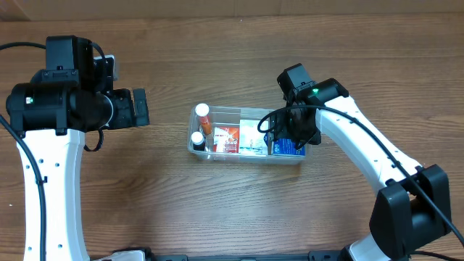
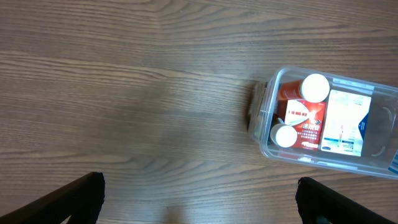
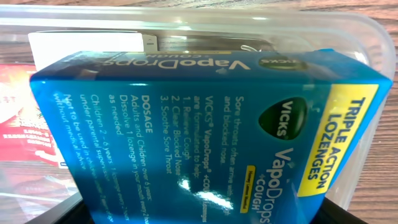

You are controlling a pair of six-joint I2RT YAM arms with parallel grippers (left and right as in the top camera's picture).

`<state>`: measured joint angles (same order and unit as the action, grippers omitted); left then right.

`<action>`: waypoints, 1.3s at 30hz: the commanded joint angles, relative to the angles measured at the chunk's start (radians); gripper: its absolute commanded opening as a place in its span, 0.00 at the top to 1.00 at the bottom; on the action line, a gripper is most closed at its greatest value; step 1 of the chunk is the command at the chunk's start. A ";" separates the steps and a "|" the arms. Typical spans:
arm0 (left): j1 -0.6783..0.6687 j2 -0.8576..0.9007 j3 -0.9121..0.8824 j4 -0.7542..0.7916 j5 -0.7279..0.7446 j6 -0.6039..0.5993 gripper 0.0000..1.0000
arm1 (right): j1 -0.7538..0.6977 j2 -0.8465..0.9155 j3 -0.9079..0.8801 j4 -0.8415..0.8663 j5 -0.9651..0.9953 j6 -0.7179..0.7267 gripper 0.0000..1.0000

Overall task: Pack container
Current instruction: 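Carry the Vicks box into the container's right end and lower it, then open the right gripper and lift it off the Vicks box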

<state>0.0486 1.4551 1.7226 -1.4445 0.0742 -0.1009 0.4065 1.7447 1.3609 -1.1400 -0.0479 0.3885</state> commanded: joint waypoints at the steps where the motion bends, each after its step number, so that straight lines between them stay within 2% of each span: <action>1: 0.010 -0.004 -0.002 -0.002 -0.006 0.012 0.00 | 0.004 -0.003 0.019 0.005 0.001 0.005 0.27; 3: 0.010 -0.004 -0.002 -0.003 -0.006 0.012 0.00 | 0.004 -0.003 0.019 0.005 0.000 0.005 0.25; 5: 0.010 -0.004 -0.002 -0.004 -0.006 0.012 0.00 | 0.004 -0.003 0.019 0.005 0.000 0.005 0.16; 10: 0.010 -0.004 -0.002 -0.007 -0.006 0.012 0.00 | 0.004 -0.003 0.019 0.006 0.001 0.005 0.13; 19: 0.010 -0.004 -0.002 -0.010 -0.006 0.012 0.00 | 0.004 -0.003 0.019 0.006 0.001 0.005 0.12; 23: 0.010 -0.004 -0.002 -0.010 -0.007 0.012 0.00 | 0.004 -0.005 0.023 0.026 0.014 0.005 0.16; 29: 0.010 -0.004 -0.002 -0.011 -0.007 0.012 0.00 | 0.004 -0.094 0.179 -0.020 0.180 -0.003 0.14; 31: 0.010 -0.004 -0.002 -0.011 -0.006 0.011 0.00 | -0.001 -0.165 0.272 -0.025 0.282 -0.002 0.08; 33: 0.010 -0.004 -0.002 -0.011 -0.006 0.011 0.00 | -0.030 -0.214 0.299 0.003 0.316 -0.002 0.00; 39: 0.010 -0.004 -0.002 0.039 -0.006 0.011 0.00 | -0.261 -0.247 0.290 0.080 0.251 -0.003 0.00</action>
<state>0.0486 1.4551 1.7226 -1.4403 0.0742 -0.1009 0.2459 1.4696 1.6562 -1.0836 0.2161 0.3874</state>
